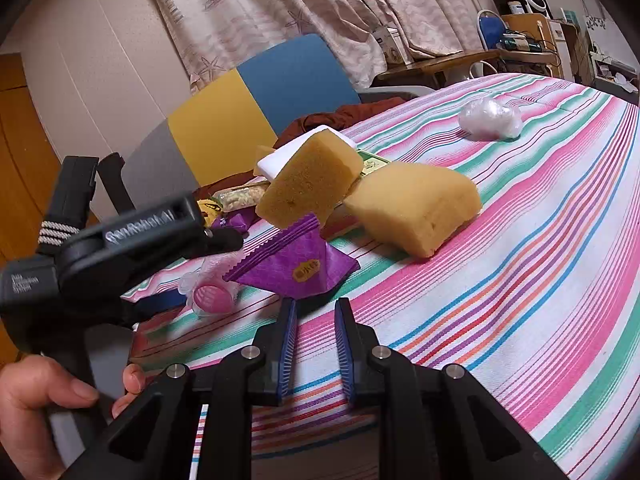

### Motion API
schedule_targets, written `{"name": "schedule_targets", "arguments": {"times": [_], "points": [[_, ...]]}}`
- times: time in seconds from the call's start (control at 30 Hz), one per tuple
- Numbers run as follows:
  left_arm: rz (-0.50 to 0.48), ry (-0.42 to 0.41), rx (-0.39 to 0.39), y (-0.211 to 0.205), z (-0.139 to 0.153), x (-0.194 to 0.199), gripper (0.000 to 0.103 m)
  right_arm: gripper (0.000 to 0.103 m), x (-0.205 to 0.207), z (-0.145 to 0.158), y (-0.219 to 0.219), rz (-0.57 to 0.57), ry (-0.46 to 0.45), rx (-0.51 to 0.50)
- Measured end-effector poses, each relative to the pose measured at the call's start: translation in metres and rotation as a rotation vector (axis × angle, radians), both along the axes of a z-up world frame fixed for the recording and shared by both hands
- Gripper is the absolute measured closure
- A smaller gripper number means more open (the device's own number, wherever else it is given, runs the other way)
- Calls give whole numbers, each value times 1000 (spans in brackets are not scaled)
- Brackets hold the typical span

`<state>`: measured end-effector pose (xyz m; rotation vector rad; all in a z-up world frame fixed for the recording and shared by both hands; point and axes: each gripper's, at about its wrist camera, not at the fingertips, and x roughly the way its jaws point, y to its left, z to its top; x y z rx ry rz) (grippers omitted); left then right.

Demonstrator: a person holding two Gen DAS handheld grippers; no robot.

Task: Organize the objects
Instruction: 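Grasp the pink hair curler with the left tool while the right tool holds the packet, then carry the curler in the left tool and the packet in the right tool over the tray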

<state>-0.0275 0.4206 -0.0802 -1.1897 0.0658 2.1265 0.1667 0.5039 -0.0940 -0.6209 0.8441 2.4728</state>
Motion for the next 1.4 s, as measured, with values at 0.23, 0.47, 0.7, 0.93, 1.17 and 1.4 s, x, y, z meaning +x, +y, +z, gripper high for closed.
{"name": "schedule_targets", "arguments": {"times": [0.23, 0.47, 0.7, 0.93, 1.17, 1.4], "points": [[11, 55, 50, -27, -2, 0, 39, 84, 1, 0, -1, -1, 0, 1], [48, 91, 68, -47, -3, 5, 39, 50, 4, 8, -11, 26, 19, 53], [37, 107, 84, -61, -4, 12, 39, 44, -5, 22, -11, 8, -41, 89], [48, 94, 120, -73, -5, 12, 39, 44, -24, 20, 2, -6, -104, -8], [42, 86, 136, -78, -6, 13, 39, 58, -28, 11, -1, -16, -103, -7], [57, 94, 164, -87, -3, 16, 39, 59, -23, 18, -15, -25, -72, 80]]}}
